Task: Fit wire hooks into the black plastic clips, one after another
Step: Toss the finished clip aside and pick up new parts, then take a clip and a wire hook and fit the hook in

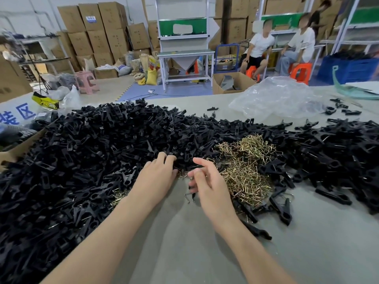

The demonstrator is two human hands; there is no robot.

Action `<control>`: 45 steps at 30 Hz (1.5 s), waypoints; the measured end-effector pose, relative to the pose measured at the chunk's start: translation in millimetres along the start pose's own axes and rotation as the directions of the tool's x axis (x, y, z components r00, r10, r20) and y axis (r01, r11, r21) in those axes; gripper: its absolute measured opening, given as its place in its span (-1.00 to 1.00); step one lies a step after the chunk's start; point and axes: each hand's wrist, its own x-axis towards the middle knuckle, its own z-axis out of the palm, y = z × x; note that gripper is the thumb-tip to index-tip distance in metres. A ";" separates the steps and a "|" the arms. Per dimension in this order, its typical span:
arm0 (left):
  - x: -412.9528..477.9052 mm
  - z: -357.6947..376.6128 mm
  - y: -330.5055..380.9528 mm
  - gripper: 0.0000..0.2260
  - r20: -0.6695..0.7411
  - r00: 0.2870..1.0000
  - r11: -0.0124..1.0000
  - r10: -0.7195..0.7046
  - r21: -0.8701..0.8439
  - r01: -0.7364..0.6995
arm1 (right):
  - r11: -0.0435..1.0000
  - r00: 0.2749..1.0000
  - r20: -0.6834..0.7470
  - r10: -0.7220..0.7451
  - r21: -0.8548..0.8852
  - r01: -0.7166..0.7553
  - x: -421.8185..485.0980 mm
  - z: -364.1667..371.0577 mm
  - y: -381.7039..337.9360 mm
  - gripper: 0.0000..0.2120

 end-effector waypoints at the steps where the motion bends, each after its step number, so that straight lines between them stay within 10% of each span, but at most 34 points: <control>1: -1.6 -1.7 -0.7 -0.75 -0.029 0.999 0.999 0.019 -0.034 -0.020 | 1.000 1.000 -0.003 -0.002 -0.002 0.002 0.6 -0.2 0.5 -0.72; 8: -14.9 -16.3 -2.8 -0.87 -0.078 0.970 0.811 -0.232 -0.566 0.148 | 0.999 1.000 0.010 0.024 -0.034 -0.023 2.2 -1.5 3.6 -0.75; 16: -54.0 -27.7 41.2 -0.84 0.169 0.845 0.047 -0.507 -0.974 0.223 | 0.961 0.970 0.212 -0.120 -0.219 0.167 -6.4 1.0 0.6 -0.72; 38: -57.1 -28.4 40.4 -0.82 0.005 0.812 0.142 -0.584 -0.984 0.108 | 0.926 0.987 0.107 -0.122 -0.345 0.152 1.0 -1.4 8.1 -0.80; 45: -56.9 -26.3 34.1 -0.80 0.062 0.825 0.092 -0.562 -0.986 0.137 | 0.989 0.993 0.118 -0.011 -0.142 0.028 -2.2 -1.9 -2.1 -0.84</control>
